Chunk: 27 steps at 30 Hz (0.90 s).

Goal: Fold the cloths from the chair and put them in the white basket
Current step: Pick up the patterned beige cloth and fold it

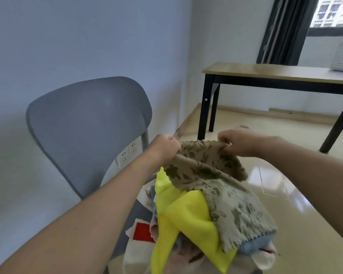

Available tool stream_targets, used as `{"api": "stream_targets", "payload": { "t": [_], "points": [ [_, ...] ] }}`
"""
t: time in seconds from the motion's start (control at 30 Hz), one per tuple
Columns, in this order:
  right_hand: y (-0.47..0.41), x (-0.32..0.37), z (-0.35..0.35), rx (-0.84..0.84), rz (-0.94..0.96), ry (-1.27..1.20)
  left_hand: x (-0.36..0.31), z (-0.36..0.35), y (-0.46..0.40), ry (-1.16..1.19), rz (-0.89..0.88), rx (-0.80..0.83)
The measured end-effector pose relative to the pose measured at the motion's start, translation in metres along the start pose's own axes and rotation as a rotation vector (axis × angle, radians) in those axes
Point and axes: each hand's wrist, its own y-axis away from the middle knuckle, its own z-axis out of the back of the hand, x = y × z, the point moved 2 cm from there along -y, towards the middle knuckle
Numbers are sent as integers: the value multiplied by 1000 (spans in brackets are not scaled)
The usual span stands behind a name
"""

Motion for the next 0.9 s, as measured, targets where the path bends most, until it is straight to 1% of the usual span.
{"api": "stream_targets", "payload": {
  "t": [0.07, 0.17, 0.23, 0.3, 0.4, 0.47, 0.53, 0.6, 0.77, 0.87, 0.9],
  "points": [
    [21, 5, 24, 8, -7, -78, -20, 11, 25, 7, -32, -41],
    [54, 9, 64, -66, -19, -192, -59, 35, 67, -16, -83, -109],
    [85, 13, 94, -82, -14, -228, -87, 53, 99, -47, -129, -135],
    [119, 16, 122, -74, 0, -302, -113, 71, 131, -65, -163, -152],
    [172, 20, 165, -105, 21, -430, -150, 95, 177, -86, -168, -156],
    [201, 18, 188, -100, 0, -515, -171, 107, 199, -113, -179, -171],
    [221, 15, 204, -74, -21, -566, -186, 114, 216, -89, -189, -176],
    [232, 14, 213, -73, -53, -575, -192, 115, 223, -76, -185, -172],
    [255, 11, 204, -26, -165, -502, -192, 93, 233, -125, -59, -180],
    [256, 6, 183, 27, -206, -462, -180, 73, 220, -260, -8, -175],
    [255, 5, 175, 49, -223, -459, -173, 68, 212, -295, 5, -198]
  ]
}}
